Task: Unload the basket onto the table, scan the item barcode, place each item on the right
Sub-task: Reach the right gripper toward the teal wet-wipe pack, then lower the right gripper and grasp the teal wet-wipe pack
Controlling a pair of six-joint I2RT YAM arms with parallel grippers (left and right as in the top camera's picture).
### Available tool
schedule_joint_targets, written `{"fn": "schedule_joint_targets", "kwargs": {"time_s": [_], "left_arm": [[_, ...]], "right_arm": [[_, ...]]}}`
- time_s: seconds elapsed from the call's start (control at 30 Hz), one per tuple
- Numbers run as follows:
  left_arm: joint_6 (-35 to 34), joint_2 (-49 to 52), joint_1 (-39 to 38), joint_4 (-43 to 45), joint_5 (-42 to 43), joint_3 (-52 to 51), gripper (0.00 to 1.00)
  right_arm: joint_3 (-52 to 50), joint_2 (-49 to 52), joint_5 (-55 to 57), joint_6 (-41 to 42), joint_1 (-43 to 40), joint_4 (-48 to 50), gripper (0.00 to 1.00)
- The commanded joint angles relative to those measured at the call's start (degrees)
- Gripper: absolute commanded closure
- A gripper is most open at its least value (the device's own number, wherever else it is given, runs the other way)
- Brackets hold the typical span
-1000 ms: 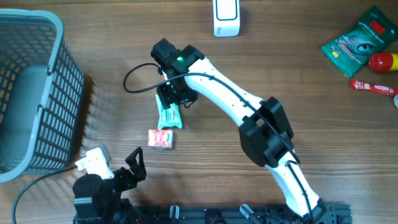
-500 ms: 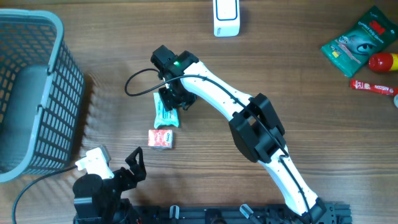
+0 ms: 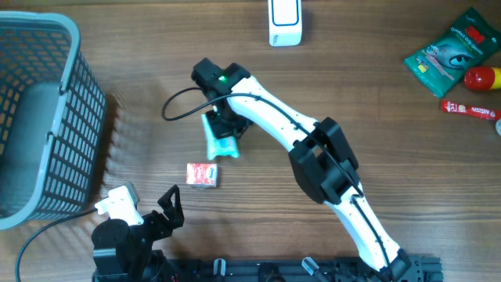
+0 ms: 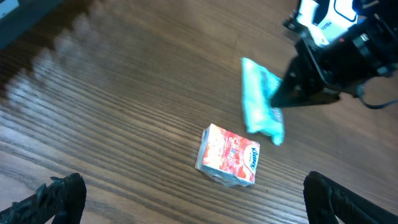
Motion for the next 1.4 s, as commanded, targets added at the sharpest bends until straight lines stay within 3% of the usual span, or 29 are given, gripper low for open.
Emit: {"fn": "schedule_joint_targets", "kwargs": {"time_s": [0.0, 0.27, 0.33, 0.4, 0.47, 0.87, 1.1, 1.37], "left_arm": [[-0.3, -0.3, -0.2, 0.2, 0.7, 0.0, 0.0], [-0.3, -0.3, -0.2, 0.2, 0.7, 0.0, 0.0], [-0.3, -0.3, -0.2, 0.2, 0.7, 0.0, 0.0], [-0.3, -0.3, -0.2, 0.2, 0.7, 0.0, 0.0], [-0.3, -0.3, -0.2, 0.2, 0.7, 0.0, 0.0], [-0.3, -0.3, -0.2, 0.2, 0.7, 0.0, 0.0], [-0.3, -0.3, -0.2, 0.2, 0.7, 0.0, 0.0], [-0.3, -0.3, -0.2, 0.2, 0.7, 0.0, 0.0]], "right_arm": [[-0.7, -0.9, 18.2, 0.7, -5.9, -3.4, 0.96], [-0.7, -7.1, 14.3, -2.8, -12.7, -4.9, 0.95], [-0.7, -10.6, 13.2, -3.0, -12.9, -5.7, 0.76], [-0.7, -13.5, 11.6, -3.8, -12.6, -5.7, 0.48], [-0.7, -16.1, 9.9, -2.8, -11.9, -5.2, 0.4], [-0.7, -7.1, 14.4, 18.9, -7.7, 3.7, 0.48], [-0.7, -0.1, 17.1, 21.8, -7.7, 2.3, 0.51], [-0.7, 1.2, 24.2, 24.7, -7.7, -3.7, 0.56]]}}
